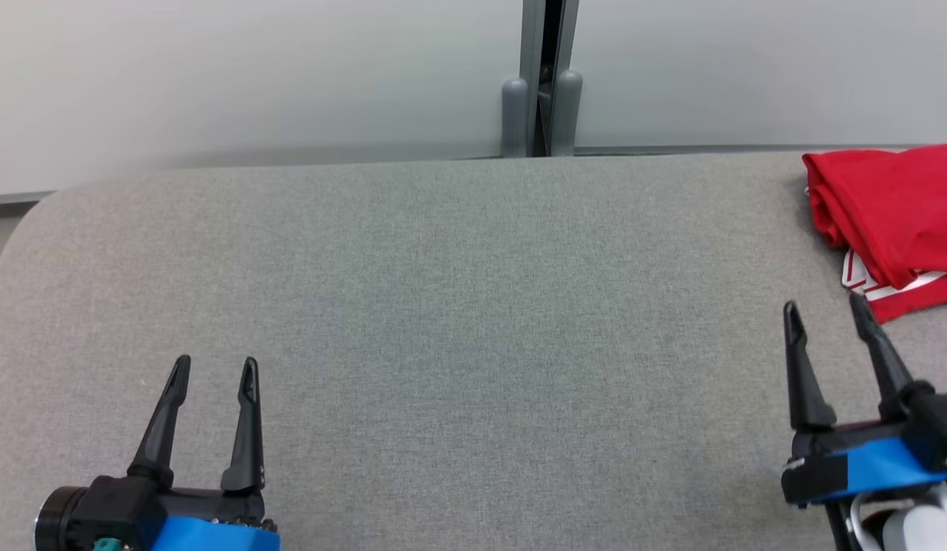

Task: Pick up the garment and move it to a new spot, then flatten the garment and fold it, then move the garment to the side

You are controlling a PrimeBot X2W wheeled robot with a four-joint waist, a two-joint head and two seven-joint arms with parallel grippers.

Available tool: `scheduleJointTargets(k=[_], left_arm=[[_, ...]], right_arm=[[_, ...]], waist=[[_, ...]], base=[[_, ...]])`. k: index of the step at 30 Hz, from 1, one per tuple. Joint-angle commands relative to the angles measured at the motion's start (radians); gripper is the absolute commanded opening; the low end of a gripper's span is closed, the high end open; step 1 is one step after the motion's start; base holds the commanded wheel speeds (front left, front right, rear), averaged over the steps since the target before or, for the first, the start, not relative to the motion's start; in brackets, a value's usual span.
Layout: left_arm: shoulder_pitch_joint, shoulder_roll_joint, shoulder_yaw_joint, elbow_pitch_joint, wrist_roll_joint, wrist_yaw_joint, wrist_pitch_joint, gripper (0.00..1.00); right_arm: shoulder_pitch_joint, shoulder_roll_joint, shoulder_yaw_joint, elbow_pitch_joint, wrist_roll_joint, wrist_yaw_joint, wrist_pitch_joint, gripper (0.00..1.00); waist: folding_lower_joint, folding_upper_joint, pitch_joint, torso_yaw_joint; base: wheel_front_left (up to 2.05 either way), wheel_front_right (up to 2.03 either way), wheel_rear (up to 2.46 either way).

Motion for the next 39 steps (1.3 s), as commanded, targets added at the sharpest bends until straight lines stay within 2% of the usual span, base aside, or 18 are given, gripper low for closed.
scheduleJointTargets(k=[1,11,29,30,34,39], left_arm=[[0.015,0.0,0.002,0.004,-0.004,0.002,-0.003,1.0],[0.064,-0.007,-0.004,0.02,-0.021,0.011,-0.003,1.0],[0.084,-0.011,0.005,0.02,-0.044,0.007,-0.003,1.0],[0.077,-0.013,0.001,0.021,-0.041,0.01,0.0,0.0],[0.088,-0.02,-0.002,0.059,-0.05,0.009,0.008,0.0],[0.073,-0.02,0.01,0.073,-0.151,0.006,0.036,0.0]], right_arm=[[0.034,0.018,-0.007,-0.024,-0.014,0.0,0.005,1.0],[0.185,0.099,-0.036,-0.134,-0.024,0.0,0.026,1.0],[0.216,0.12,-0.036,-0.135,-0.017,0.0,0.038,1.0],[0.213,0.115,-0.036,-0.134,-0.024,0.0,0.037,0.0],[0.215,0.116,-0.034,-0.097,-0.018,0.0,0.043,0.0],[0.199,0.116,-0.035,-0.078,0.094,0.0,0.061,0.0]], waist=[[0.0003,-0.0001,-0.015,0.002],[0.0003,-0.0001,-0.089,0.011],[0.0003,-0.0001,-0.103,0.018],[0.0003,-0.0001,-0.103,0.019],[0.0003,-0.0001,-0.103,0.019],[0.0003,-0.0001,-0.103,0.019]], base=[[0.0,0.0,0.0],[0.0,0.0,0.0],[0.0,0.0,0.0],[0.0,0.0,0.0],[0.0,0.0,0.0],[0.0,0.0,0.0]])
